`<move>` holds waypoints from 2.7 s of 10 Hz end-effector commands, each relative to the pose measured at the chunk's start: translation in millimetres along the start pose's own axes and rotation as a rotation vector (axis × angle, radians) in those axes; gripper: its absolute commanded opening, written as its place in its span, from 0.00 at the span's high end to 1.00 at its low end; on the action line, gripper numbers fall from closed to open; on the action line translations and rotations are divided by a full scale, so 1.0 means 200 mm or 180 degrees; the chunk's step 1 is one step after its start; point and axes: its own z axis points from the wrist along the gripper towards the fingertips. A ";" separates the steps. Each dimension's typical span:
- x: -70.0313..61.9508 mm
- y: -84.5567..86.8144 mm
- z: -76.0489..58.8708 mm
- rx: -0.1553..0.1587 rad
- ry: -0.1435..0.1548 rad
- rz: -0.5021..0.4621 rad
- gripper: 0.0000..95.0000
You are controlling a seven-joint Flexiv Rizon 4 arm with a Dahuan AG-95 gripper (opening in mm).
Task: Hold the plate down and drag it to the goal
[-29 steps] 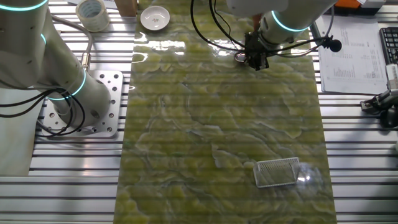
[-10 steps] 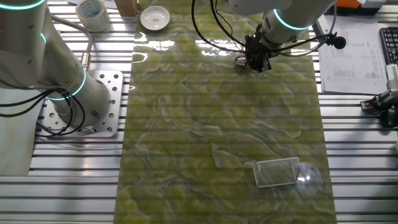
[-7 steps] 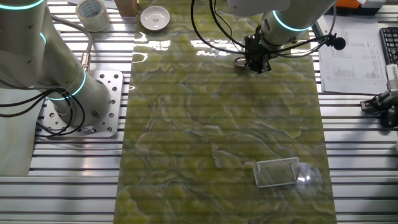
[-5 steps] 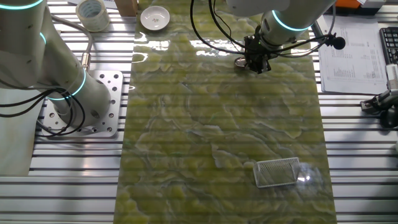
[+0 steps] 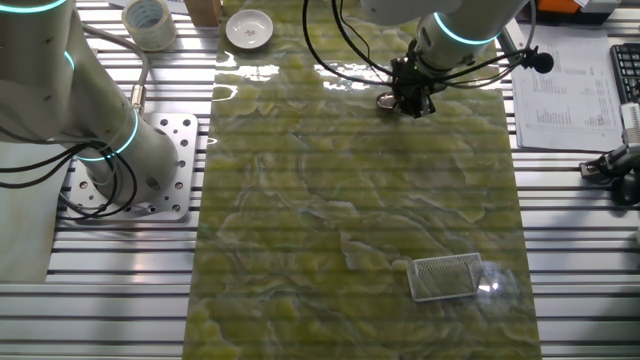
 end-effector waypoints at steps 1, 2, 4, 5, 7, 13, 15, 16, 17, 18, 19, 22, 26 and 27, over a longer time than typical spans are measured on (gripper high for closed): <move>0.01 -0.01 0.00 0.0006 -0.0011 -0.0009 1.00; 0.01 -0.02 0.00 0.0009 -0.0023 -0.0015 1.00; 0.02 -0.04 -0.01 0.0009 -0.0028 -0.0028 1.00; 0.02 -0.04 -0.01 0.0011 -0.0033 -0.0033 1.00; 0.03 -0.05 -0.02 0.0016 -0.0035 -0.0049 1.00; 0.03 -0.06 -0.02 0.0028 -0.0054 -0.0118 1.00; 0.03 -0.06 -0.02 0.0030 -0.0060 -0.0133 1.00; 0.03 -0.06 -0.02 0.0027 -0.0077 -0.0141 1.00; 0.03 -0.06 -0.02 0.0031 -0.0087 -0.0149 1.00; 0.03 -0.06 -0.02 0.0033 -0.0093 -0.0155 1.00; 0.03 -0.05 -0.02 0.0029 -0.0107 -0.0157 1.00; 0.03 -0.05 -0.01 0.0066 -0.0155 -0.0231 1.00; 0.03 -0.05 -0.01 0.0121 -0.0268 -0.0408 0.80; 0.03 -0.05 -0.01 0.0151 -0.0262 -0.0478 0.80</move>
